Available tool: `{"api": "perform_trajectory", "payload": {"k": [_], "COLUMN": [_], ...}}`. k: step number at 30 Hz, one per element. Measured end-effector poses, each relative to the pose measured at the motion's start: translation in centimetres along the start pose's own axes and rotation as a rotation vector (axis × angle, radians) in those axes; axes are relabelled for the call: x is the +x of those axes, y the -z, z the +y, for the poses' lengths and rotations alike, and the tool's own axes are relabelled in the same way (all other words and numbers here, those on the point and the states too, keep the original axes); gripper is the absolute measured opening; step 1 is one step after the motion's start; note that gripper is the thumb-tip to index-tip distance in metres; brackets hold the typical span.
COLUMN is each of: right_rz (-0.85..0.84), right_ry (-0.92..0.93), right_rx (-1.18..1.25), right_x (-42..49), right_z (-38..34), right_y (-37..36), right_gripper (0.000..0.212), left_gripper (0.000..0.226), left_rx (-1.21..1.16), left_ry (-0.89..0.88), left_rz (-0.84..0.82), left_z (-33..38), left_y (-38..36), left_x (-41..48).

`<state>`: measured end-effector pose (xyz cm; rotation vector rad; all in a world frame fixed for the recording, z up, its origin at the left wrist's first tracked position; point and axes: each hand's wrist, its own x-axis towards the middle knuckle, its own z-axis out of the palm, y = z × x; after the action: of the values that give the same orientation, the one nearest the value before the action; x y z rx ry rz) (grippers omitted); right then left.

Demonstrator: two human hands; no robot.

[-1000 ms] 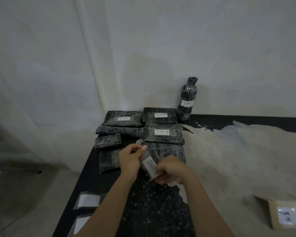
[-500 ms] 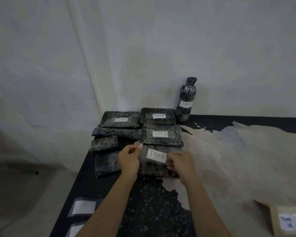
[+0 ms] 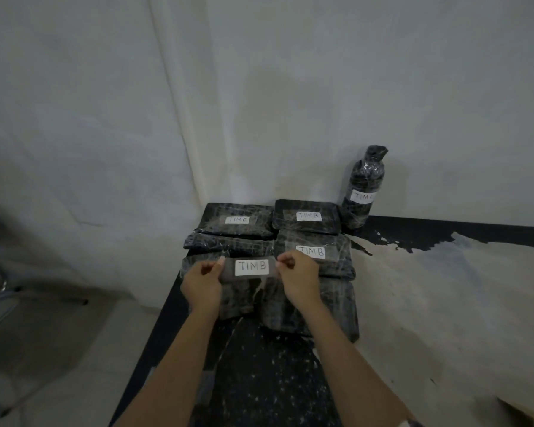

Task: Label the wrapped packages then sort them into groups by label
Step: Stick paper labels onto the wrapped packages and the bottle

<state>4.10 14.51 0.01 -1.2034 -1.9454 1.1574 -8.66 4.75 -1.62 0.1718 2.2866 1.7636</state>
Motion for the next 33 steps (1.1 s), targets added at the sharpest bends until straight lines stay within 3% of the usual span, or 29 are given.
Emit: {"api": "perform_trajectory", "payload": {"k": [4,10,25,29,31,33], "right_rz": [-0.081,-0.125,-0.142,-0.029,0.07,0.065], "right_ry": [-0.011,-0.105,-0.189,-0.284,-0.162,0.069], "right_rx": [0.013,-0.002,-0.095,-0.155,-0.143,-0.12], "right_x": [1.4,3.1,3.7,3.3,3.0,2.5], "right_z": [-1.3,-2.4,-1.7,-1.6,-2.4,-3.5], "right_y": [-4.2,-9.0,-10.7,-10.0,-10.1,-10.7], "right_gripper": [0.014,0.016,0.021,0.026,0.023,0.024], "left_gripper": [0.02,0.021,0.019,0.031,0.035,0.029], "left_rx": [0.06,0.1,0.066,0.015,0.172,0.314], "left_ry": [0.022,0.089,0.121,0.212,0.073,-0.244], "left_rz": [0.146,0.226,0.206,0.235,0.281,0.261], "left_z": [-0.4,-1.5,-2.9,-3.0,-2.6,-2.0], "left_y": [1.6,2.7,3.2,4.1,4.4,4.1], "left_x": [3.0,6.7,8.7,9.2,9.0,8.0]}}
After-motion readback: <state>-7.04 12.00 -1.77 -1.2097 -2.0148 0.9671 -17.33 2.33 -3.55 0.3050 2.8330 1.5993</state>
